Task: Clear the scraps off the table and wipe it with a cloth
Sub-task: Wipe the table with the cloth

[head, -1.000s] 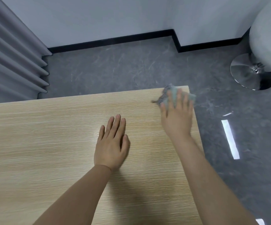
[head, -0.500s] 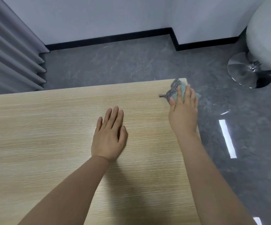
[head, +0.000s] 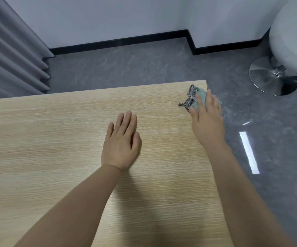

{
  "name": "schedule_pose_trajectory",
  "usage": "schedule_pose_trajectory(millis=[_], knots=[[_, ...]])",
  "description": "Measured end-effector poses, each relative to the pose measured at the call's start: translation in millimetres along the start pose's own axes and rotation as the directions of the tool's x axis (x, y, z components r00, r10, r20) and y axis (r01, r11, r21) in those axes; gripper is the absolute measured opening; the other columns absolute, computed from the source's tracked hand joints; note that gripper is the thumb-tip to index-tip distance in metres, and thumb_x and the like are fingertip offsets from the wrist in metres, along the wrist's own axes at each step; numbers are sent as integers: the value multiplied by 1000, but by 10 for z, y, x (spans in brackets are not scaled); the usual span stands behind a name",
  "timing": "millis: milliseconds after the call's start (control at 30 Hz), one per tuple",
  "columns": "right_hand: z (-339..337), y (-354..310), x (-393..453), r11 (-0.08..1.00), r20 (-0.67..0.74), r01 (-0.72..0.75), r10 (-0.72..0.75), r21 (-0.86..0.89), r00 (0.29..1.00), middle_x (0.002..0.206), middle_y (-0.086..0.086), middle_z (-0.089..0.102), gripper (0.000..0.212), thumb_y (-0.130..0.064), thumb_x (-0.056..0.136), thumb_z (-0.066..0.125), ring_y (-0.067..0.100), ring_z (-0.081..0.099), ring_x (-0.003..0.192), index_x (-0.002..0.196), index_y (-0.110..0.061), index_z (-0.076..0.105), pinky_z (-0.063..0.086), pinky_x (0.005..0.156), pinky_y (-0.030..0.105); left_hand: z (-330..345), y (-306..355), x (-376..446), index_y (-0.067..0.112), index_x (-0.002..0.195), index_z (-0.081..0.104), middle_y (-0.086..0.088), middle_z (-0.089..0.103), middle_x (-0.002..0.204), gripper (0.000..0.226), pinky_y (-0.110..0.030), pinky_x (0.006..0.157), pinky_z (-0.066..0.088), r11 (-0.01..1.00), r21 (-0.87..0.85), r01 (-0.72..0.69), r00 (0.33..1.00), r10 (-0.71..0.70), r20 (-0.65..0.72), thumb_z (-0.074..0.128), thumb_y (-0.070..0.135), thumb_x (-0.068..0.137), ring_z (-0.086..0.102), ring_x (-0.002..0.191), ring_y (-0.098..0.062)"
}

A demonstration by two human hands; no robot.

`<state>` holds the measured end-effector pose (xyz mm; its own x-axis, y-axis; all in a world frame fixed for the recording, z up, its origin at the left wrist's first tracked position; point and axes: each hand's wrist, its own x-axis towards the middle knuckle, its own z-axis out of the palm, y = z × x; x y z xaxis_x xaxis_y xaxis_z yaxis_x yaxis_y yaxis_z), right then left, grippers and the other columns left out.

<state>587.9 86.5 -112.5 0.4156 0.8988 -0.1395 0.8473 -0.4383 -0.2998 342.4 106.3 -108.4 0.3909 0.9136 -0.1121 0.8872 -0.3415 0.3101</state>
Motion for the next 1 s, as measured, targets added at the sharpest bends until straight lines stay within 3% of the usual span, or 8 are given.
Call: schedule_pose_trajectory(millis=[100, 300, 467, 600, 700, 833, 900, 1000], knots=[[101, -223, -178, 995, -44, 15, -20, -94, 999, 158, 13, 3, 58, -49, 98, 7, 29, 0, 145, 150, -22, 11, -1, 118, 44, 8, -4, 16, 27, 150, 10, 15, -6, 153, 57, -31, 118, -7, 1000, -3, 1, 1000, -1, -5, 15, 38, 95, -14, 141, 0], [179, -387, -621, 848, 183, 519, -497, -105, 848, 154, 2, -12, 53, -61, 95, 10, 23, -14, 143, 145, -44, 4, -12, 115, 40, 6, -7, 18, 25, 151, 13, 12, 1, 157, 58, -31, 118, -4, 1000, 0, -5, 1000, 5, -16, 14, 36, 94, -9, 143, -2], [22, 86, -262, 983, 28, 184, -183, -29, 983, 157, -1, -4, 53, -53, 98, 11, 13, -10, 144, 147, -33, 7, -12, 115, 31, 8, -5, 17, 26, 150, 13, 12, 2, 157, 57, -31, 119, -5, 1000, -9, 6, 1000, -6, -14, 14, 35, 94, -11, 142, 0], [36, -26, -245, 999, 2, -21, 21, -24, 1000, 158, 8, -3, 54, -45, 100, 14, 24, -6, 145, 150, -25, 10, -6, 118, 40, 14, -6, 13, 27, 150, 13, 12, 3, 157, 57, -31, 119, -4, 1000, -7, 0, 1000, 0, -19, 14, 35, 94, -9, 142, -1], [148, -301, -508, 985, -1, 138, -139, -103, 990, 157, 15, 5, 57, -54, 97, 9, 35, 1, 144, 149, -30, 15, -1, 117, 50, 13, -9, 17, 26, 150, 14, 12, 5, 157, 57, -31, 119, -3, 1000, -2, 1, 1000, -1, -26, 14, 35, 93, -8, 142, -1], [183, -380, -746, 854, 163, 510, -492, -99, 855, 157, 6, -3, 53, -58, 96, 12, 27, -6, 145, 147, -40, 10, -8, 116, 43, 17, -6, 16, 24, 150, 16, 11, 6, 157, 59, -32, 119, -2, 1000, 8, -12, 999, 12, -33, 12, 36, 92, -6, 143, -2], [125, -174, -589, 873, 154, 477, -459, -104, 875, 155, 0, -8, 54, -57, 95, 8, 21, -9, 144, 145, -38, 2, -10, 117, 39, 20, -7, 17, 25, 150, 16, 11, 5, 157, 60, -32, 119, -2, 1000, 9, -7, 1000, 7, -30, 11, 37, 92, -6, 143, -2], [33, 120, -325, 976, 34, 202, -200, -78, 979, 158, 4, -2, 57, -55, 96, 8, 21, -3, 146, 148, -32, 7, -6, 117, 37, 22, -12, 13, 26, 150, 15, 12, 5, 157, 59, -32, 119, -2, 1000, 14, -4, 1000, 4, -27, 11, 37, 92, -7, 143, -2]])
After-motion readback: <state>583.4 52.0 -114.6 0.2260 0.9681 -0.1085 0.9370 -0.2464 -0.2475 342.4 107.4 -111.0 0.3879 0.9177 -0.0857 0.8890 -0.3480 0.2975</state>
